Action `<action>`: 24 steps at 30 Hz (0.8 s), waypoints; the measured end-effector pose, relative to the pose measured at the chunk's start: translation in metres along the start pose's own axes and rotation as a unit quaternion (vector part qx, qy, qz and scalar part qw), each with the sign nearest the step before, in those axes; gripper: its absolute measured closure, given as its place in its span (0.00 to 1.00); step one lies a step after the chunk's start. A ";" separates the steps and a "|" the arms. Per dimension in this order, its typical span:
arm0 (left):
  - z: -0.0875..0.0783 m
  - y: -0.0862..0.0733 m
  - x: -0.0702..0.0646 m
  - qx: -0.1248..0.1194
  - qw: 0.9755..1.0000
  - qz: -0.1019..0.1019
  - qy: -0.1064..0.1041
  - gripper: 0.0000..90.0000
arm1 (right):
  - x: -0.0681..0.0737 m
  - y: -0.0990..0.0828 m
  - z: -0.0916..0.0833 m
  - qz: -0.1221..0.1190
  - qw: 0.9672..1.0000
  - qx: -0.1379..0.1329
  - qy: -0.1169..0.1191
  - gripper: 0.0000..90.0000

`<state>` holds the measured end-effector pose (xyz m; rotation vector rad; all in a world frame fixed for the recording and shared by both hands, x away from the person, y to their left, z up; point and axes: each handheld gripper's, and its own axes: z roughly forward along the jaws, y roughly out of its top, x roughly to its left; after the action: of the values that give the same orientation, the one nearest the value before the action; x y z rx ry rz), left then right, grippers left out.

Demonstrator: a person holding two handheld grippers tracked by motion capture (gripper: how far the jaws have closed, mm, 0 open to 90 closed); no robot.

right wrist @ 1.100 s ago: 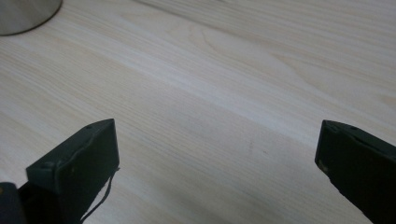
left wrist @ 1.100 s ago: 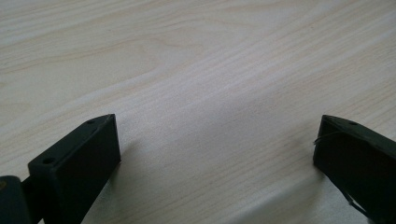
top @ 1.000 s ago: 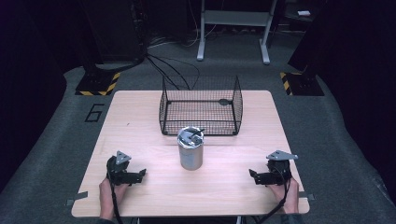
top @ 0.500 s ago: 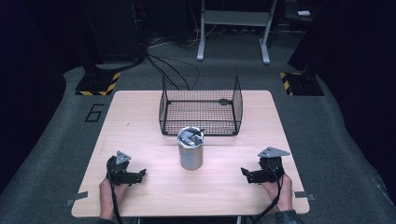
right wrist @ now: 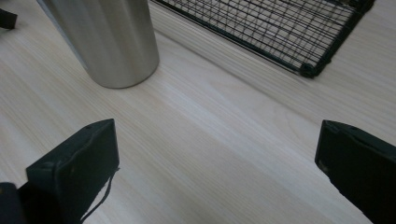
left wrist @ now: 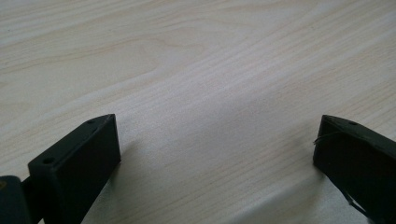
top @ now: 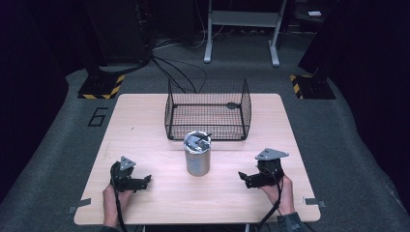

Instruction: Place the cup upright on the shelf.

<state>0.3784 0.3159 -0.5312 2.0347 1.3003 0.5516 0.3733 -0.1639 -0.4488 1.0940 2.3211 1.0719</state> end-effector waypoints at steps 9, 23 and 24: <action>0.000 0.000 0.000 0.000 1.000 0.000 0.000 0.01 | 0.017 0.019 0.014 -0.020 0.999 -0.008 0.030 0.00; 0.000 0.000 0.000 -0.001 1.000 0.000 0.001 0.01 | 0.038 0.045 0.038 -0.041 0.996 -0.017 0.075 0.00; 0.000 0.000 0.000 0.000 1.000 0.000 0.000 0.01 | 0.039 0.047 0.039 -0.043 0.996 -0.017 0.077 0.00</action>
<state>0.3784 0.3158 -0.5312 2.0345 1.2998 0.5528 0.3949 -0.0955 -0.4389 0.9194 2.4344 1.1959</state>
